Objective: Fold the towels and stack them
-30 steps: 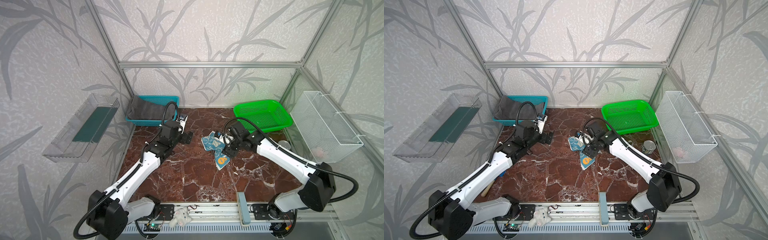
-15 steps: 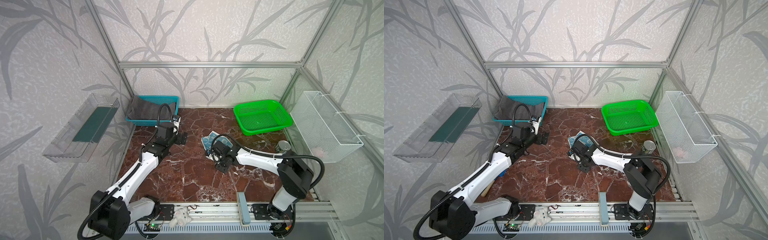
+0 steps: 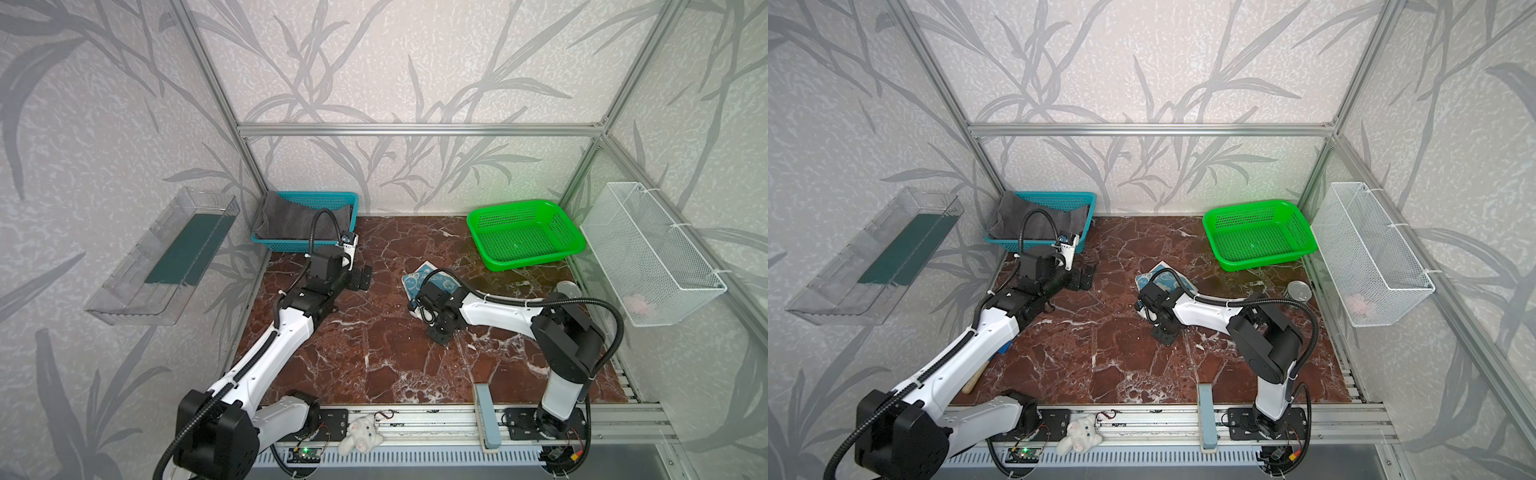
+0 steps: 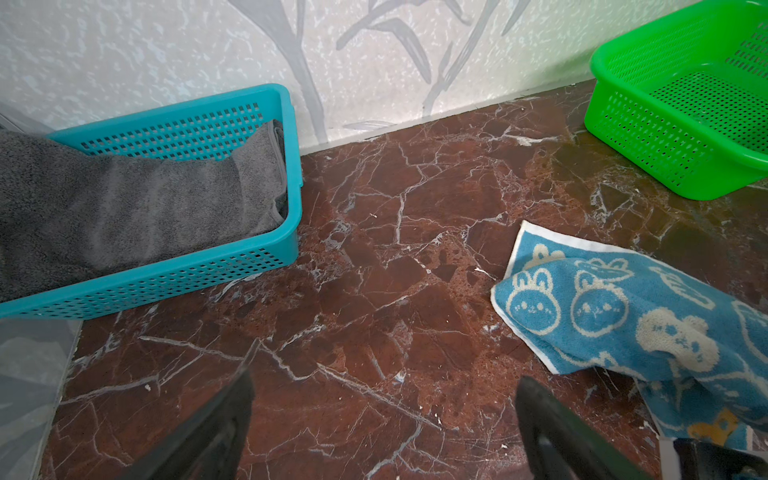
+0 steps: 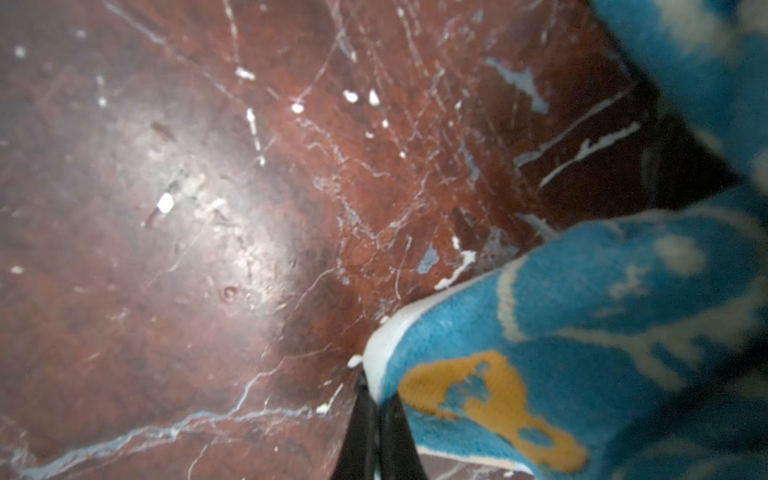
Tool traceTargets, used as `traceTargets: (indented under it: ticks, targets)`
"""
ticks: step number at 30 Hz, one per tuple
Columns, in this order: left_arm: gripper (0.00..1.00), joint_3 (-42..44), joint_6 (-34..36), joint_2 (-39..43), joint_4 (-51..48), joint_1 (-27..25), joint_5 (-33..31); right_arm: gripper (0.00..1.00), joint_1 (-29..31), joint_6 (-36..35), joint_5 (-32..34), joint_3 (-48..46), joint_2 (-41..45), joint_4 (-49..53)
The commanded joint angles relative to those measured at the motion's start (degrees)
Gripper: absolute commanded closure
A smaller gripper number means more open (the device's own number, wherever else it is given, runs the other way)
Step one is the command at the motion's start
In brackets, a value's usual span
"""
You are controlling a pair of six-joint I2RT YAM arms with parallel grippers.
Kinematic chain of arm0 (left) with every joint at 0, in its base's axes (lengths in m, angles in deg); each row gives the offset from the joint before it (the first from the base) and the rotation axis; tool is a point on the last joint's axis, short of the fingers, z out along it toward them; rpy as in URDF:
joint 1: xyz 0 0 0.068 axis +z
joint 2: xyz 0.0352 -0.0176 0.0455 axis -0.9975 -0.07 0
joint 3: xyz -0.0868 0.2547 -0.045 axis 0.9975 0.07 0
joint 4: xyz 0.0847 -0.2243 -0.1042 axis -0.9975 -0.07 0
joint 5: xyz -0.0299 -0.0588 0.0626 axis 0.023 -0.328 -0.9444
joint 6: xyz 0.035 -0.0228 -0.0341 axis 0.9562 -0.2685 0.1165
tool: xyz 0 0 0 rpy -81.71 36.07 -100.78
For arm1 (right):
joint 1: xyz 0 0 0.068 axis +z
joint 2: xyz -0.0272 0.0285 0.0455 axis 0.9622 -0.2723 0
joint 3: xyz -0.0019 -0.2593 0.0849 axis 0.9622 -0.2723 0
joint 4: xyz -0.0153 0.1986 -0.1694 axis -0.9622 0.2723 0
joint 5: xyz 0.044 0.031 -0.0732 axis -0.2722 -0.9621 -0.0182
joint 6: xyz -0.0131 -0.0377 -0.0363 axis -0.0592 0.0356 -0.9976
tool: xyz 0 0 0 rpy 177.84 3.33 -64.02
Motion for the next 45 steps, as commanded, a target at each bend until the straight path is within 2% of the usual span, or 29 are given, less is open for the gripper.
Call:
traceTargets:
  ticks: [1, 4, 8, 10, 16, 24, 33, 40, 45]
  targets:
    - [0.01, 0.16, 1.2, 1.54, 0.07, 0.29, 2.87, 1.0, -4.67, -3.34, -11.03, 3.84, 7.29, 4.07]
    - [0.01, 0.02, 2.94, 1.97, -0.46, 0.29, 7.39, 1.0, -10.71, -5.01, -21.04, 10.97, 8.92, 10.33]
    - [0.01, 2.91, 6.17, 3.86, 2.77, -0.18, 16.62, 1.0, -17.02, -4.9, -30.21, 20.72, 8.9, 16.92]
    - [0.01, 4.94, 7.3, 5.0, 5.8, -0.94, 18.98, 1.0, -19.19, -4.13, -34.31, 23.68, 9.06, 17.82]
    - [0.01, 9.84, 8.03, 4.47, 17.25, -6.92, 17.19, 1.0, -23.3, -0.18, -44.61, 25.09, 11.15, 14.09]
    - [0.01, 9.71, 6.39, -4.61, 27.67, -14.03, 18.84, 1.0, -24.86, -0.2, -44.68, 26.43, 11.49, 16.53]
    - [0.02, 11.82, 7.63, -7.54, 27.31, -15.99, 19.57, 1.0, -26.86, 1.11, -45.52, 26.76, 11.05, 16.64]
    - [0.02, 12.12, 6.36, -9.65, 29.08, -18.44, 20.31, 1.0, -27.57, 4.82, -45.16, 27.16, 10.43, 14.58]
    - [0.02, 13.0, 7.59, -11.28, 29.77, -21.25, 17.32, 1.0, -27.74, 6.59, -44.88, 27.38, 10.25, 13.47]
